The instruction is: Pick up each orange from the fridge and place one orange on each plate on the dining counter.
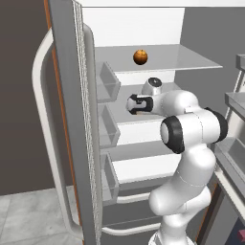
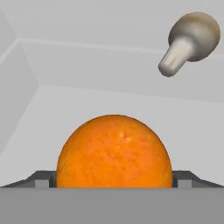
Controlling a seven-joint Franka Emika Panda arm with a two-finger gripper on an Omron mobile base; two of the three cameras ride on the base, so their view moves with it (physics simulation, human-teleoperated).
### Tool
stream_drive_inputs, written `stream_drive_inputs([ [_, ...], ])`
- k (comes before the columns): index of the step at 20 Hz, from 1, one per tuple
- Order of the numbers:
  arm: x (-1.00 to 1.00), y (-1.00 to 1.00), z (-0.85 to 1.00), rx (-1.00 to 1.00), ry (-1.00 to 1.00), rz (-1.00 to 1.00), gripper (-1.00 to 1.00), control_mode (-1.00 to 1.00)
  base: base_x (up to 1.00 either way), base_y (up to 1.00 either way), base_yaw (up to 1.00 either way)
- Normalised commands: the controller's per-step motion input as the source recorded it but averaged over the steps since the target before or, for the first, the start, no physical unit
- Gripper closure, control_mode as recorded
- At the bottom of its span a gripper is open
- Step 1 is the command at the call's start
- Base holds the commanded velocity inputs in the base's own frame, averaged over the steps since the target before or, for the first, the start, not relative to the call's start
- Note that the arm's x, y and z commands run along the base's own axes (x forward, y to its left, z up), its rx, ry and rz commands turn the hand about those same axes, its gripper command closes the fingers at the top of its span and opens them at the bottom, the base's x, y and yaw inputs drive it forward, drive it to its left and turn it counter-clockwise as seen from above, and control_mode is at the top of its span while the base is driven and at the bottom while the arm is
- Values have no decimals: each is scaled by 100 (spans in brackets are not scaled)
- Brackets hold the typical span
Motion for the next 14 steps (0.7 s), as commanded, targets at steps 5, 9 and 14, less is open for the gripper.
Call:
stream_drive_inputs([
  [5, 0, 0, 0, 0, 1, 0, -100, -100, 0, 0, 0],
  [9, 0, 0, 0, 0, 0, 0, -100, -100, 0, 0, 0],
  [14, 0, 0, 0, 0, 0, 0, 100, -100, 0, 0, 0],
])
